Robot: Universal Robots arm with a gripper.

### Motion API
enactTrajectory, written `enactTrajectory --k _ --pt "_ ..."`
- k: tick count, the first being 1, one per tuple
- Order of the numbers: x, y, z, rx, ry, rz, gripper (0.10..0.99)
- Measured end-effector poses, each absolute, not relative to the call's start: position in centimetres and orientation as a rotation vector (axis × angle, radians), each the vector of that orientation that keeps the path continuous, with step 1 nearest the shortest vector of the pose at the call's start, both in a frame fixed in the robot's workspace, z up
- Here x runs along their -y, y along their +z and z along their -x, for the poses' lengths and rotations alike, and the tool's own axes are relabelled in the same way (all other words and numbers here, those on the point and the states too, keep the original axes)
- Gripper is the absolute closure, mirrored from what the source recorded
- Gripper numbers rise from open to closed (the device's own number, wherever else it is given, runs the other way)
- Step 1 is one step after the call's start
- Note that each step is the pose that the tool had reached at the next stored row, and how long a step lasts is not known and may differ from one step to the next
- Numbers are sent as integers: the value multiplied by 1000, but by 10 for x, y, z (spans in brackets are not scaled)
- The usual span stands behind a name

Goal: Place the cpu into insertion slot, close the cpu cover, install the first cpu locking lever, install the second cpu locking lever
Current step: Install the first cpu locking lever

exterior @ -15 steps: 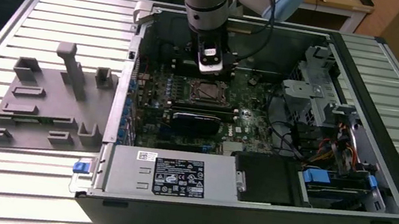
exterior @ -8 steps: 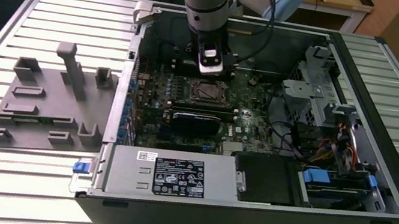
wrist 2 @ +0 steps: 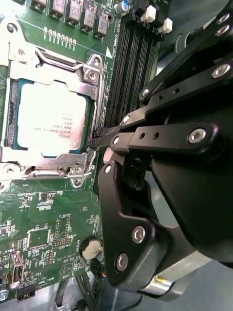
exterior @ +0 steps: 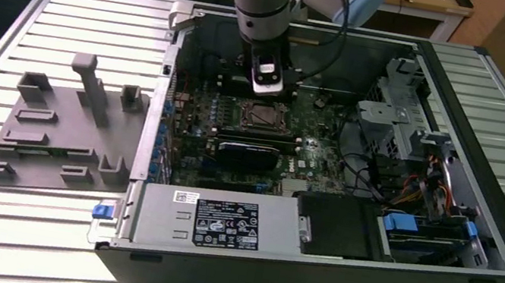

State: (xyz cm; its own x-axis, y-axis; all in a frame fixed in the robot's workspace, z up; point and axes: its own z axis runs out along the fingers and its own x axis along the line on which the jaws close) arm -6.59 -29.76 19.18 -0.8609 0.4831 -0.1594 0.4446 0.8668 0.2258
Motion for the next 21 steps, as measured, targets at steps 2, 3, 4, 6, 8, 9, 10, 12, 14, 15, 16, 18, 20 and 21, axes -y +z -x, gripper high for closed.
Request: enactTrajectory --k 2,3,4,6,8,9,10,12,14,15,16,18,20,21 --pt "298 191 65 -2829 270 -712 984" --pt "298 191 65 -2829 271 -712 984" --pt "298 191 65 -2829 274 -712 984" --pt "298 191 64 -2829 278 -713 984" --pt "299 191 64 -2830 282 -714 984" --pt "299 191 64 -2830 285 -714 984" --pt "299 191 64 -2830 286 -714 984" --pt "299 191 64 -2830 288 -714 984" --pt "299 193 64 -2830 289 -715 984" --pt "299 194 64 -2830 289 -715 984" --pt "299 196 64 -2830 289 -715 984" --pt "299 199 64 -2830 289 -715 984" --pt "299 202 64 -2830 289 -715 984" --pt "299 204 64 -2830 289 -714 984"
